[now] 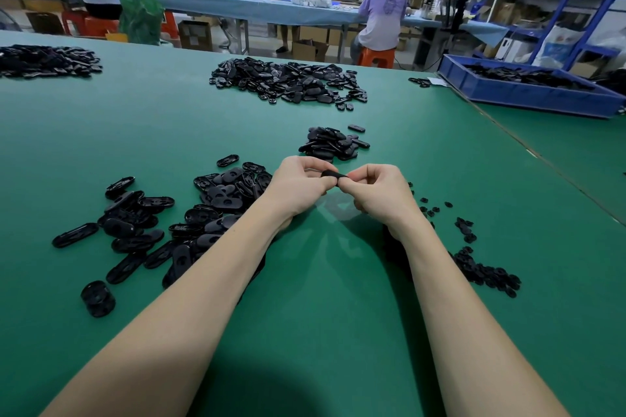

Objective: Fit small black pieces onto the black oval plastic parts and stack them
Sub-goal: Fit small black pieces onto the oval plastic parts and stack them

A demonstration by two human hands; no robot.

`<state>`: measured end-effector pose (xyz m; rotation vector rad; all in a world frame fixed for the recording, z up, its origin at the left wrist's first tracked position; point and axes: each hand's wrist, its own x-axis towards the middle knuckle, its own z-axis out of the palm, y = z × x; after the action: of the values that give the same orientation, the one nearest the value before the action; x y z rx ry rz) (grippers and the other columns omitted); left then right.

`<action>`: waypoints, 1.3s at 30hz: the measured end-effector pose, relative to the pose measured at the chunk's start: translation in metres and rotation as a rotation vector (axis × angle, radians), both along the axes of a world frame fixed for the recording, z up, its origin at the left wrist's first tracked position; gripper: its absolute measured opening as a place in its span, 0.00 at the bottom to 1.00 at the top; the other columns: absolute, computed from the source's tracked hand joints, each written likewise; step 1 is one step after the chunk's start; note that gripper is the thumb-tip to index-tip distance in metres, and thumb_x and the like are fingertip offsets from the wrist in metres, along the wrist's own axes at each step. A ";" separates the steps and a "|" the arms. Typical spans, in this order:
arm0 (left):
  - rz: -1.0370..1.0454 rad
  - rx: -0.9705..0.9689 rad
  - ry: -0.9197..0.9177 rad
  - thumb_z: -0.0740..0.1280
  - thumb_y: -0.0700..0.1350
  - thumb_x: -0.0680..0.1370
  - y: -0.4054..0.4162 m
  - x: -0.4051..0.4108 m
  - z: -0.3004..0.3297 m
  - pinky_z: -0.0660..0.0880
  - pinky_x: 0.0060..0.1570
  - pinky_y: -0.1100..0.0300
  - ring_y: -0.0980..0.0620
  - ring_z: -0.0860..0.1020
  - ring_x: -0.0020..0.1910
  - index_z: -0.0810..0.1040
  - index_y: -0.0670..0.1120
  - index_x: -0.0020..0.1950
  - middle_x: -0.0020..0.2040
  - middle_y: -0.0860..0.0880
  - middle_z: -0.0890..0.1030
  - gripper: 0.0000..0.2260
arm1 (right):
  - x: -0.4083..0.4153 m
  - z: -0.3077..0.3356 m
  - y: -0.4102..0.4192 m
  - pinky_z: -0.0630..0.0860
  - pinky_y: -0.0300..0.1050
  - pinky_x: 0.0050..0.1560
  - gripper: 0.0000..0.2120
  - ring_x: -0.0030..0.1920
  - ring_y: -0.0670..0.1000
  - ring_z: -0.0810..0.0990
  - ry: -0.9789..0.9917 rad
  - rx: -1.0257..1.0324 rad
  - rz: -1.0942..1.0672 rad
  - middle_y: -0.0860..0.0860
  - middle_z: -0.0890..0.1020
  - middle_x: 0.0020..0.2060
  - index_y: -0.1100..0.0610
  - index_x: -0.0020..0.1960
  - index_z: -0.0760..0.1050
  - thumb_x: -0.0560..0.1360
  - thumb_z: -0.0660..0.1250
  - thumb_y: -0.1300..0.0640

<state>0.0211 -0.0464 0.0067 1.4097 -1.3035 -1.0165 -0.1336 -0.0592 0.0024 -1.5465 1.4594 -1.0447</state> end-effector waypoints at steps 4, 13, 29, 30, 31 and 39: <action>0.039 -0.012 -0.051 0.74 0.41 0.75 -0.001 -0.002 -0.003 0.73 0.44 0.62 0.55 0.78 0.37 0.83 0.53 0.43 0.37 0.51 0.83 0.06 | 0.002 -0.001 0.002 0.74 0.37 0.30 0.06 0.25 0.45 0.79 -0.002 -0.012 0.010 0.47 0.81 0.24 0.56 0.42 0.80 0.73 0.76 0.55; -0.117 -0.201 -0.167 0.73 0.44 0.77 -0.005 0.021 0.002 0.78 0.50 0.59 0.58 0.82 0.40 0.82 0.53 0.52 0.39 0.56 0.85 0.06 | 0.001 0.005 0.002 0.79 0.40 0.31 0.10 0.27 0.49 0.80 -0.346 0.029 0.065 0.52 0.87 0.36 0.59 0.55 0.78 0.76 0.75 0.59; 0.006 -0.432 -0.683 0.73 0.45 0.77 -0.056 0.006 0.012 0.78 0.47 0.59 0.56 0.77 0.34 0.82 0.45 0.52 0.40 0.50 0.82 0.06 | 0.003 0.004 -0.007 0.77 0.38 0.28 0.04 0.26 0.48 0.81 -0.494 0.025 -0.090 0.49 0.87 0.43 0.53 0.55 0.76 0.82 0.67 0.54; 0.028 -0.416 -0.713 0.72 0.46 0.77 -0.066 0.005 0.017 0.79 0.49 0.56 0.54 0.78 0.36 0.82 0.45 0.52 0.41 0.49 0.82 0.07 | 0.003 0.004 -0.007 0.76 0.38 0.27 0.04 0.26 0.47 0.80 -0.488 0.029 -0.090 0.48 0.88 0.42 0.53 0.56 0.76 0.82 0.67 0.53; 0.047 -0.396 -0.758 0.72 0.46 0.78 -0.076 0.005 0.022 0.79 0.51 0.54 0.51 0.79 0.40 0.82 0.45 0.53 0.43 0.49 0.83 0.07 | 0.002 0.004 -0.007 0.75 0.37 0.27 0.05 0.26 0.47 0.79 -0.480 0.031 -0.089 0.47 0.88 0.40 0.52 0.56 0.76 0.82 0.67 0.53; 0.063 -0.262 -1.189 0.69 0.49 0.80 -0.113 0.002 0.027 0.73 0.55 0.52 0.41 0.77 0.60 0.81 0.48 0.60 0.59 0.44 0.80 0.11 | 0.001 0.003 -0.007 0.72 0.35 0.28 0.05 0.25 0.46 0.77 -0.425 0.047 -0.064 0.43 0.87 0.36 0.51 0.55 0.77 0.81 0.67 0.51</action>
<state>0.0235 -0.1597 0.0334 1.8781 -2.0738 0.1712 -0.1322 -0.0663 0.0050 -1.1607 1.2309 -1.2757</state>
